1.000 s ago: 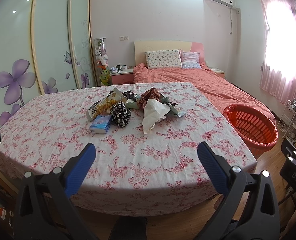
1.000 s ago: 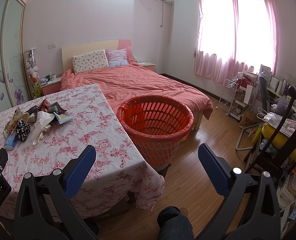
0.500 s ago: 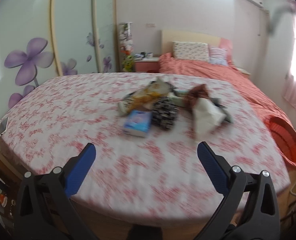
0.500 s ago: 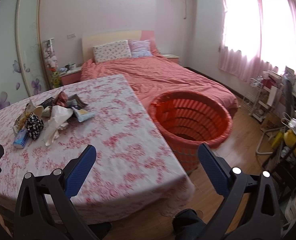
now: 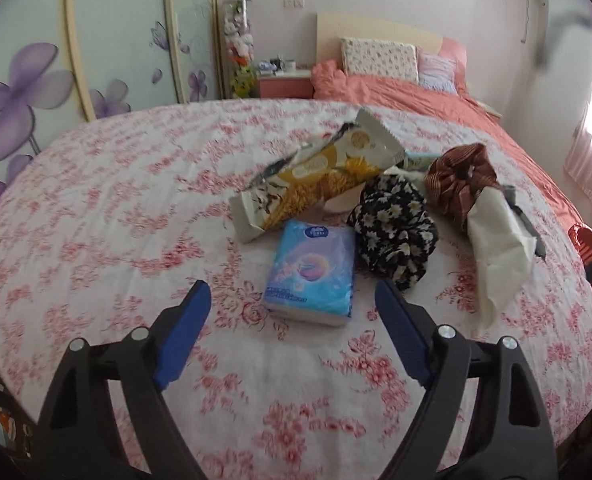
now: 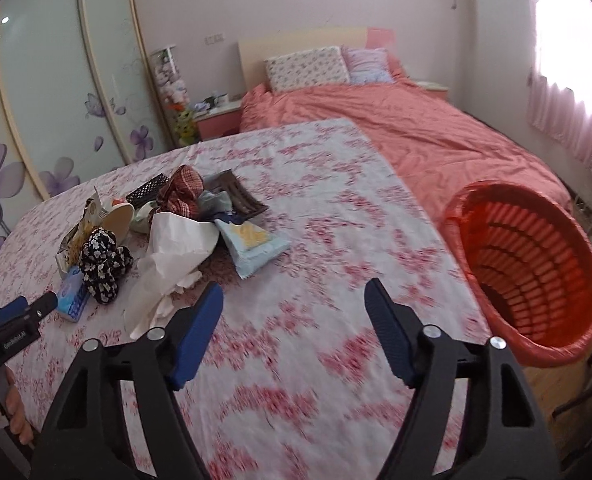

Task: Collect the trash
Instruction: 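Grasp the blue tissue pack with the left tool while the right tool grasps the white tissue, then carry the tissue pack to the orange basket and open the left tool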

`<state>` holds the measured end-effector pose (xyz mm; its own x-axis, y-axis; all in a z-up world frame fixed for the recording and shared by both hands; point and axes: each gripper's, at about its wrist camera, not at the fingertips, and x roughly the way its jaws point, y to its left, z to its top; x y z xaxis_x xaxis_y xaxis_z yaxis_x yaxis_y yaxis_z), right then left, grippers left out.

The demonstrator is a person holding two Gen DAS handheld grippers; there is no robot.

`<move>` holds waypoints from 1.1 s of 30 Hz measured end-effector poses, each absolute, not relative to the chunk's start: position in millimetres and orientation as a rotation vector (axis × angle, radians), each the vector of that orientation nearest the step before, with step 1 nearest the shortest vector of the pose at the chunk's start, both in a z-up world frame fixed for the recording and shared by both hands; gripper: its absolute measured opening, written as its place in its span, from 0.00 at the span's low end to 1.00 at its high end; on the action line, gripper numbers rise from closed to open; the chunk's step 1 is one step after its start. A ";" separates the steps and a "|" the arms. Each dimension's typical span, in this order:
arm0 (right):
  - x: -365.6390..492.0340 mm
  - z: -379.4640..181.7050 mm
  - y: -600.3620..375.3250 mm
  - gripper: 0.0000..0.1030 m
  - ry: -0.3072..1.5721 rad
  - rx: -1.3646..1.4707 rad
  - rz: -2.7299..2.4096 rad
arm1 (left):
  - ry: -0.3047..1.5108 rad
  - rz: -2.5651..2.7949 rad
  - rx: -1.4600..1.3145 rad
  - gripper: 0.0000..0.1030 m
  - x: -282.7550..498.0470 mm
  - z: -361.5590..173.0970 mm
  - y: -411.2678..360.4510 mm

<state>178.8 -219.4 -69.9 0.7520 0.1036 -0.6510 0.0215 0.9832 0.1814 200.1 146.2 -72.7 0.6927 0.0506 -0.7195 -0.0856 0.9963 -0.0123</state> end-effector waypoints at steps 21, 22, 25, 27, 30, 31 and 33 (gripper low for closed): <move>250.7 -96.0 -194.2 0.38 0.844 0.167 0.095 | 0.921 0.053 -0.044 0.51 259.3 -98.1 151.9; 250.7 -95.5 -193.0 0.38 0.842 0.165 0.098 | 0.920 0.054 -0.047 0.52 260.7 -98.1 152.8; 251.7 -95.8 -191.1 0.38 0.839 0.157 0.104 | 0.915 0.056 -0.052 0.56 261.9 -99.0 154.7; 253.9 -96.5 -189.2 0.38 0.844 0.149 0.106 | 0.912 0.054 -0.044 0.56 263.0 -98.9 154.0; 256.1 -97.7 -189.3 0.32 0.850 0.153 0.113 | 0.904 0.040 -0.049 0.50 262.2 -97.9 154.6; 254.8 -96.8 -190.1 0.27 0.847 0.154 0.115 | 0.905 0.031 -0.060 0.50 262.3 -97.2 156.8; 251.0 -93.8 -193.0 0.17 0.839 0.159 0.118 | 0.904 0.027 -0.069 0.50 261.1 -95.9 159.5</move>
<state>251.0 -193.0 -93.8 0.6629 0.1667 -0.7299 -0.0413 0.9816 0.1867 261.1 159.5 -95.9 0.6182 -0.0060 -0.7860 -0.0527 0.9974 -0.0490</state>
